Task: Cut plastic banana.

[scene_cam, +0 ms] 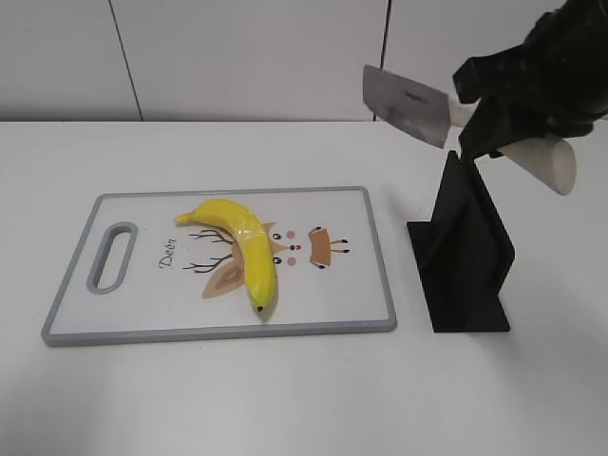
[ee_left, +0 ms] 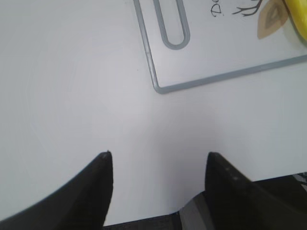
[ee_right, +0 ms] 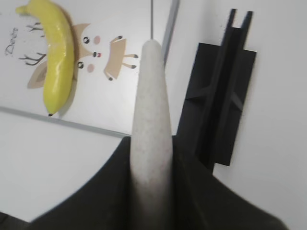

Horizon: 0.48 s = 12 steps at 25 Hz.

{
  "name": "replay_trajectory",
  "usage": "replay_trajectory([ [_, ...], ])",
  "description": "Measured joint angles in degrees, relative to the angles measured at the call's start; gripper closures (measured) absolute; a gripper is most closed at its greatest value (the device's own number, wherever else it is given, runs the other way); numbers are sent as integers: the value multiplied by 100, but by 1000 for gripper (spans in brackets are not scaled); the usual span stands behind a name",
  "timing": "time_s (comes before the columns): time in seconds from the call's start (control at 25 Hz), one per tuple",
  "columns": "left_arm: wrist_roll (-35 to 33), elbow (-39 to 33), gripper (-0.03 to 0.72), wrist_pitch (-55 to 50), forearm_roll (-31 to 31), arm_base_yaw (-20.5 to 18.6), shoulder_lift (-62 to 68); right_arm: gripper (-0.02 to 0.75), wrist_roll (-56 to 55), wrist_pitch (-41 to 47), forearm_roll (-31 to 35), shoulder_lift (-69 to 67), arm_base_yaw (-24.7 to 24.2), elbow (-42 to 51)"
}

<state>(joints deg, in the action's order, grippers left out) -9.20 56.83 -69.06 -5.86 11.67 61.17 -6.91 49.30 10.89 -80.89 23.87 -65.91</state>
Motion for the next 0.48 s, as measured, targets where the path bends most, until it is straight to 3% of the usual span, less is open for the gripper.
replay_trajectory([
  [0.2,0,-956,119,302,0,0,-1128,568,-1024,-86,-771,316,0,253],
  [0.48,0,-2156,119,457,0,0,-2913,568,-1579,-225,-1019,333,0,487],
])
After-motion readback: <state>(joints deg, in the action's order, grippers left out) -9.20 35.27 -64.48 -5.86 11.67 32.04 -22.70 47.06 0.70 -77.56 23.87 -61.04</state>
